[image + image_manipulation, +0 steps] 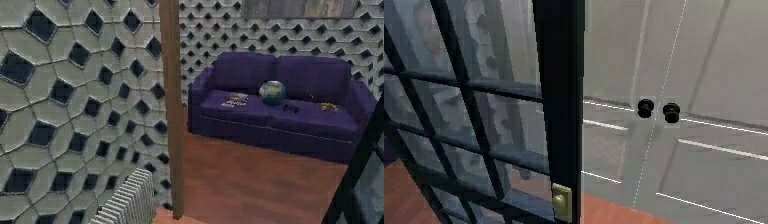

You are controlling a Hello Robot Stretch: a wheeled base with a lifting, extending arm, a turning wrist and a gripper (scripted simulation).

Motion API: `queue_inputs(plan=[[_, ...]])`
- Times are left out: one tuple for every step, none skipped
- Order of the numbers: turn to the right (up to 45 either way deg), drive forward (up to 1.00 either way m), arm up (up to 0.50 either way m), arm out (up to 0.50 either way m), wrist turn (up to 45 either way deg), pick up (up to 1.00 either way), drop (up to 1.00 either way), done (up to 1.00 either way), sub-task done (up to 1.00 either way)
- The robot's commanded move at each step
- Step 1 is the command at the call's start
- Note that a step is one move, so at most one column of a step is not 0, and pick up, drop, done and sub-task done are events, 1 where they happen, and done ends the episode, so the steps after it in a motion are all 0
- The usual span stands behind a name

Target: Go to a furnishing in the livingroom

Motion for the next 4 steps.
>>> queue_inputs(plan=[[18.0,0.00,0.00,0.00,0.0,0.00,0.00,0.00,0.00],[0.0,1.00,0.00,0.00,0.0,0.00,0.00,0.00,0.00],[9.0,0.00,0.00,0.00,0.0,0.00,0.00,0.00,0.00],[0.0,0.35,0.00,0.00,0.0,0.00,0.00,0.00,0.00]])
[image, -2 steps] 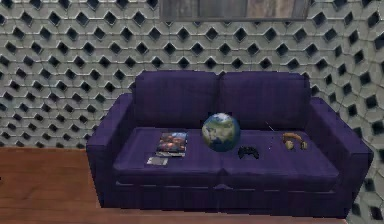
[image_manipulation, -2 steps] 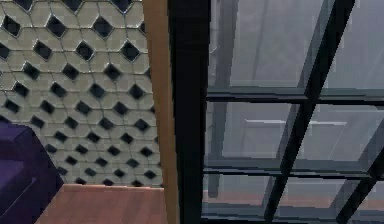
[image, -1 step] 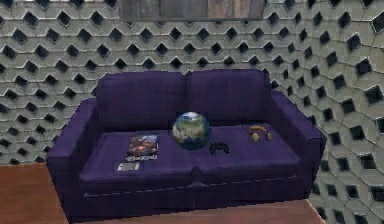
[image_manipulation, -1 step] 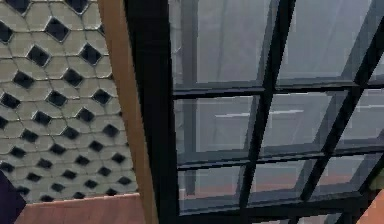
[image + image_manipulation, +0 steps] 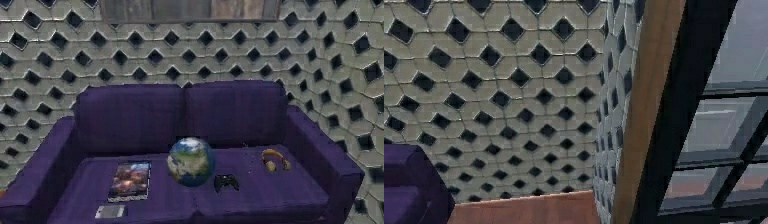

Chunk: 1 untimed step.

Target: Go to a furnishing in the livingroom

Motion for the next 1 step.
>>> queue_inputs(plan=[[0.0,0.00,0.00,0.00,0.0,0.00,0.00,1.00,0.00]])
